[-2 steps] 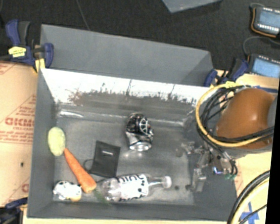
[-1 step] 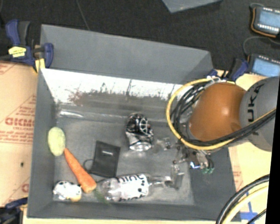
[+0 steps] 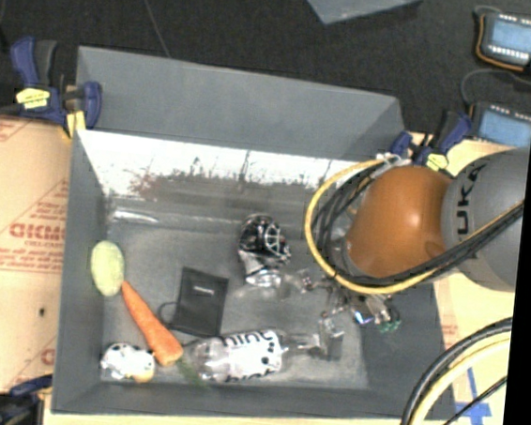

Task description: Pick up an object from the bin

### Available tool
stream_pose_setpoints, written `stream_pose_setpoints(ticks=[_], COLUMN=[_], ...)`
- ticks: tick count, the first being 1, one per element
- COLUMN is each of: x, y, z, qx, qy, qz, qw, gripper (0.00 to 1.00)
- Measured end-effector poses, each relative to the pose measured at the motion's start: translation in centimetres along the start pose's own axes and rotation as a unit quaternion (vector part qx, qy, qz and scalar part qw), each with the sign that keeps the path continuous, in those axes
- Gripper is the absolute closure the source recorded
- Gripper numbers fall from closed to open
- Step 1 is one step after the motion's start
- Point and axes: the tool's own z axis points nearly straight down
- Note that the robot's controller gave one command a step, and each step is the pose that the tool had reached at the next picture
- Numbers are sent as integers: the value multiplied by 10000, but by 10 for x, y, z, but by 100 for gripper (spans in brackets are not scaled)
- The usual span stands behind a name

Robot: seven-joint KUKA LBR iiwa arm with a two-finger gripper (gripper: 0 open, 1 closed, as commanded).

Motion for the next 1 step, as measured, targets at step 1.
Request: stream_pose_setpoints(ticks=[1], x=[-18], y=[67], z=[57], qx=[2], qy=[-19], qz=[-351], qw=[9994], gripper=[0])
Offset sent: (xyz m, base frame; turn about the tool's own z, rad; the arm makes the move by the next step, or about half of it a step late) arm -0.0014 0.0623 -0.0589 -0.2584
